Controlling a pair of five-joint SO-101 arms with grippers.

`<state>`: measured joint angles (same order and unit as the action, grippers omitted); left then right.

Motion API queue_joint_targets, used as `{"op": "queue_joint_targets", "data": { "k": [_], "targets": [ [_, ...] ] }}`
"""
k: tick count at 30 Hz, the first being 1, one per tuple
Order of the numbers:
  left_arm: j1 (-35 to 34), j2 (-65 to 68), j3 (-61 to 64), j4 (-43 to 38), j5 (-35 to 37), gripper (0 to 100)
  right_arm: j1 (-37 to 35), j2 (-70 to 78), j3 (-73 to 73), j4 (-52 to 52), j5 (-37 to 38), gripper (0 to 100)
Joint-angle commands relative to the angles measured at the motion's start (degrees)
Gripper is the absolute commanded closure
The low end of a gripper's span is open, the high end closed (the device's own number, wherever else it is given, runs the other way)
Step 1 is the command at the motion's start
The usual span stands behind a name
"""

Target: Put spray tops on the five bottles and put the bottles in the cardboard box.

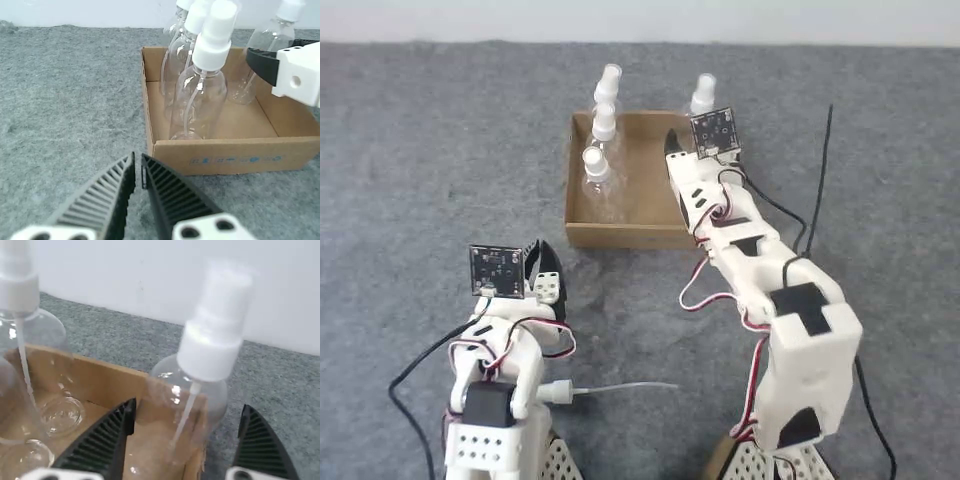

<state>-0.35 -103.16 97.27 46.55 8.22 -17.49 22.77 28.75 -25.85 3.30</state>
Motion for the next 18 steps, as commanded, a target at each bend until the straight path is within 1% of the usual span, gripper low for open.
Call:
{"op": "queue_joint_targets", "data": {
  "k": [1,7,12,18],
  "targets": [
    [-0.2,-1.1,-0.7,0.6,0.1,98,0.7,-8.3,1.9,0.5,-0.4,74.3],
    [-0.1,-1.1,-0.7,0.6,0.1,98,0.0,-10.2,3.9,0.7,-0.2,74.4],
    [-0.1,-1.1,-0.7,0.6,0.1,98,-1.1,-9.8,2.7,4.3,0.0,74.5],
    [-0.1,-1.1,-0.7,0.6,0.1,98,-1.3,-9.7,2.6,4.3,-0.4,74.5]
  ]
}}
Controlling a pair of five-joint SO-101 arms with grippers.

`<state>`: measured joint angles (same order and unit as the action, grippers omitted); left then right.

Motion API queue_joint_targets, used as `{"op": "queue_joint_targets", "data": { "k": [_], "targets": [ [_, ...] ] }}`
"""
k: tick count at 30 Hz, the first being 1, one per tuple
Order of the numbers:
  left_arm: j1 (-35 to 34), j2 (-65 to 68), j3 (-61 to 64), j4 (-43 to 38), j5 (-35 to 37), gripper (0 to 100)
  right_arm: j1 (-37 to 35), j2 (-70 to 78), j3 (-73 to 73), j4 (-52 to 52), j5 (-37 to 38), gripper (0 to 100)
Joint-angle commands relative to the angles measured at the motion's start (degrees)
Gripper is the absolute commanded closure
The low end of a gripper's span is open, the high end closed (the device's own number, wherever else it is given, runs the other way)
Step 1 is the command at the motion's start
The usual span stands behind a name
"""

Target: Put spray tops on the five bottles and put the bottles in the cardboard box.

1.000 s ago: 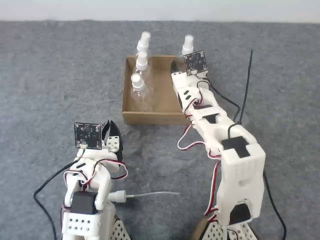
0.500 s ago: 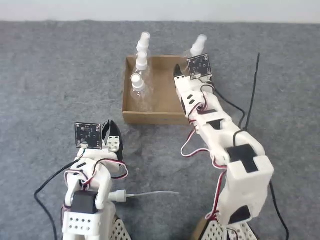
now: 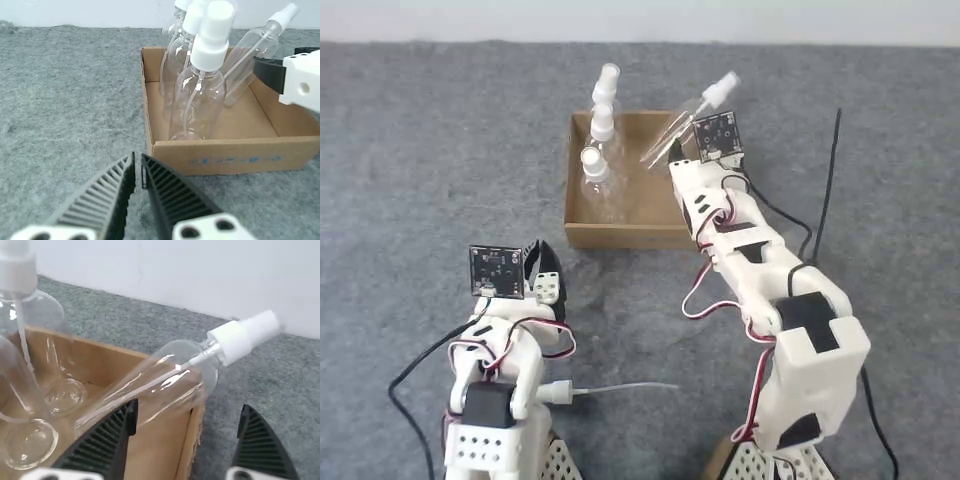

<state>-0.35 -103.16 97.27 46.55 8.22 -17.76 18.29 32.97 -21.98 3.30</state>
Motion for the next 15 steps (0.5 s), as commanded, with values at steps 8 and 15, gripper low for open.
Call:
{"op": "queue_joint_targets", "data": {
  "k": [8,15],
  "targets": [
    [-0.1,-1.1,-0.7,0.6,0.1,98,-0.8,-5.8,-4.2,4.3,-9.2,74.2],
    [-0.2,-1.1,-0.7,0.6,0.1,98,-1.0,-5.1,-18.1,27.3,-21.9,74.2]
  ]
}}
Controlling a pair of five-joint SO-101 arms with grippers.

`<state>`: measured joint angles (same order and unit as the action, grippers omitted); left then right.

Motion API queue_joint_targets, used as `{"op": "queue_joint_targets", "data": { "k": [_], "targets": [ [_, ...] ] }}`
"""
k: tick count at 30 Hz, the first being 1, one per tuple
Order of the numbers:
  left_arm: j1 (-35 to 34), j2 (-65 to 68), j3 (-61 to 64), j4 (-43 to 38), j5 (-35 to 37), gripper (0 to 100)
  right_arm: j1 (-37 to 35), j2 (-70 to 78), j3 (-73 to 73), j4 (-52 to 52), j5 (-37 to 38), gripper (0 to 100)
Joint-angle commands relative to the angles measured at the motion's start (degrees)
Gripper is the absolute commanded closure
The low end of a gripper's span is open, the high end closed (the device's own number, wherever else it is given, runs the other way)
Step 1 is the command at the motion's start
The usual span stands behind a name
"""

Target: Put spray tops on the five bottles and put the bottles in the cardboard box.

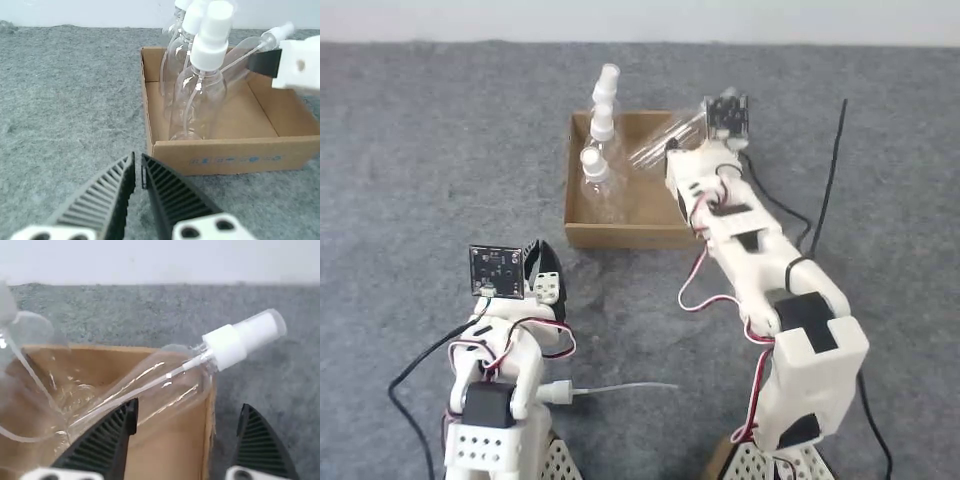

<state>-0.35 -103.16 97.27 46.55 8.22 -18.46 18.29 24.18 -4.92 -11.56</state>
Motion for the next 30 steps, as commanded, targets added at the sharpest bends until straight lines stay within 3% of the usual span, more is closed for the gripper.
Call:
{"op": "queue_joint_targets", "data": {
  "k": [1,12,30],
  "targets": [
    [-0.2,-1.1,-0.7,0.6,0.1,98,-0.4,-5.0,-10.1,11.1,-7.6,74.2],
    [-0.2,-1.1,-0.7,0.6,0.1,98,-0.1,3.2,-16.0,7.9,-7.9,74.2],
    [-0.3,-1.0,-0.7,0.6,0.1,98,-1.0,4.2,-15.9,4.7,-8.0,74.5]
  ]
}}
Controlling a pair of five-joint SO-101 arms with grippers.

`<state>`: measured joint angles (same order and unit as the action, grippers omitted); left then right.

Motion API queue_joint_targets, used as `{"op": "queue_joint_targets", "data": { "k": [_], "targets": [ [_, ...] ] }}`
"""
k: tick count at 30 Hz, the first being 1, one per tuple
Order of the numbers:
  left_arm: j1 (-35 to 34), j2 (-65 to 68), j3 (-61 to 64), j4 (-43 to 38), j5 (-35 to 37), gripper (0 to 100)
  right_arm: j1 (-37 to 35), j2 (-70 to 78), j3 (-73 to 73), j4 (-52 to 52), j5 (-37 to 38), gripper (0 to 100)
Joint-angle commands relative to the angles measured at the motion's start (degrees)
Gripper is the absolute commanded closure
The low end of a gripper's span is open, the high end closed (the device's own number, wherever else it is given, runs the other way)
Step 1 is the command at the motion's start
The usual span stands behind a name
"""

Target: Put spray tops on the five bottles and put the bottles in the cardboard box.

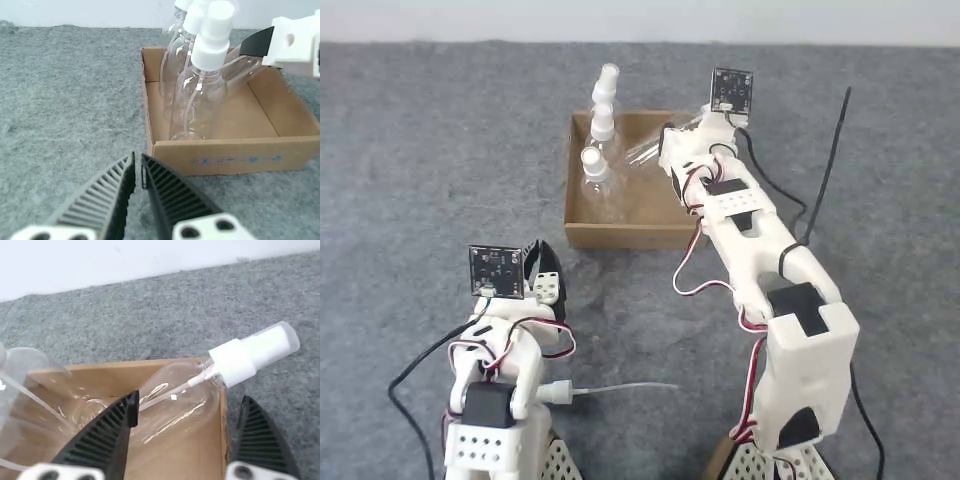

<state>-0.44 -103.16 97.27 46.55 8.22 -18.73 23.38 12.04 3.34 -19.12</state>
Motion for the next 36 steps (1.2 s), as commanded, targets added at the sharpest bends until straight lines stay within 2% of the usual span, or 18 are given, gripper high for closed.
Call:
{"op": "queue_joint_targets", "data": {
  "k": [1,21,23,29,36],
  "targets": [
    [-0.2,-1.0,-0.7,0.6,0.1,98,-0.7,-0.9,-3.8,-4.1,-0.4,74.5],
    [-0.2,-0.9,-0.7,0.6,0.1,98,-0.8,4.9,-8.1,-4.3,-0.4,74.6],
    [-0.2,-0.9,-0.7,0.6,0.1,98,-0.7,4.9,-8.1,-4.2,-0.4,77.2],
    [-0.2,-0.9,-0.7,0.6,0.1,98,-0.7,4.7,-8.3,-4.5,-0.1,94.6],
    [-0.2,-0.9,-0.7,0.6,0.1,98,0.0,-0.6,-4.8,-4.4,-0.1,94.0]
  ]
}}
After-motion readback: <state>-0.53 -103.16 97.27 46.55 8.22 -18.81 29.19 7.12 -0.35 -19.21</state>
